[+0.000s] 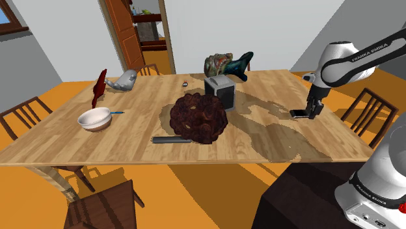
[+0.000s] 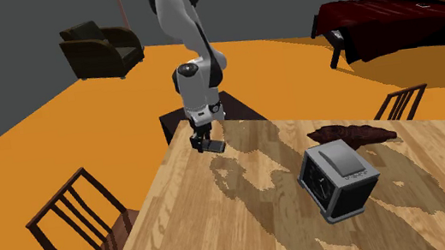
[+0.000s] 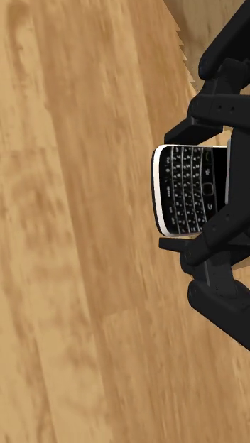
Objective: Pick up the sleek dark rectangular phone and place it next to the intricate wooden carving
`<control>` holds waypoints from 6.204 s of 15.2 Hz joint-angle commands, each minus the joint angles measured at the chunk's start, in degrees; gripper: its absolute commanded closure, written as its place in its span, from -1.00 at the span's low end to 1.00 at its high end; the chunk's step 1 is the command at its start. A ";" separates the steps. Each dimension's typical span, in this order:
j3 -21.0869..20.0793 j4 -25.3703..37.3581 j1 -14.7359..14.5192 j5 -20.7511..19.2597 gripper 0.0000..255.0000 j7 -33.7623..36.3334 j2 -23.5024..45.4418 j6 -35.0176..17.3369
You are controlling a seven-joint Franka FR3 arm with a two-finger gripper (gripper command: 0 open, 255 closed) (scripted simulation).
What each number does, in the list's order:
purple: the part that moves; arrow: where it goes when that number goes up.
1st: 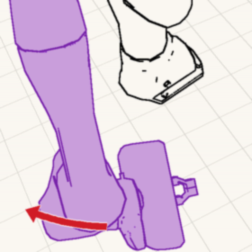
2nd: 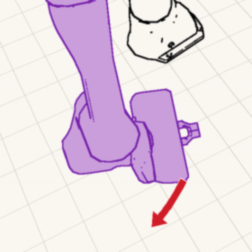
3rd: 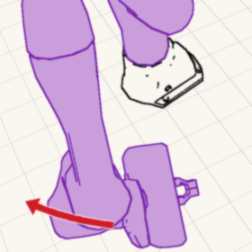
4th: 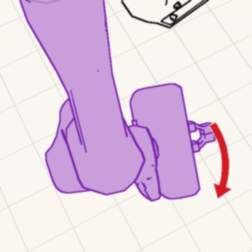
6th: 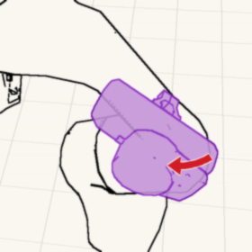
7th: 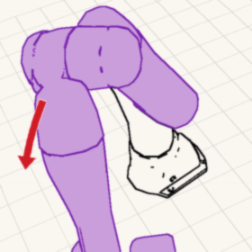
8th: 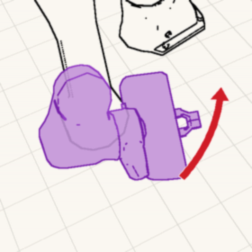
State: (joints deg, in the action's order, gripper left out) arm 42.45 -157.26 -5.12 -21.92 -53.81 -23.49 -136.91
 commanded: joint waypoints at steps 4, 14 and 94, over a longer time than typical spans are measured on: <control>-2.16 1.40 1.13 -0.47 1.00 0.84 -4.03 5.40; -5.86 5.50 2.11 0.25 1.00 1.49 -9.98 15.39; -47.32 9.92 -16.43 24.74 1.00 42.74 7.79 4.77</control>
State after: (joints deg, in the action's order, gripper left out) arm -4.90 -147.08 -21.62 2.87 -10.98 -16.45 -131.09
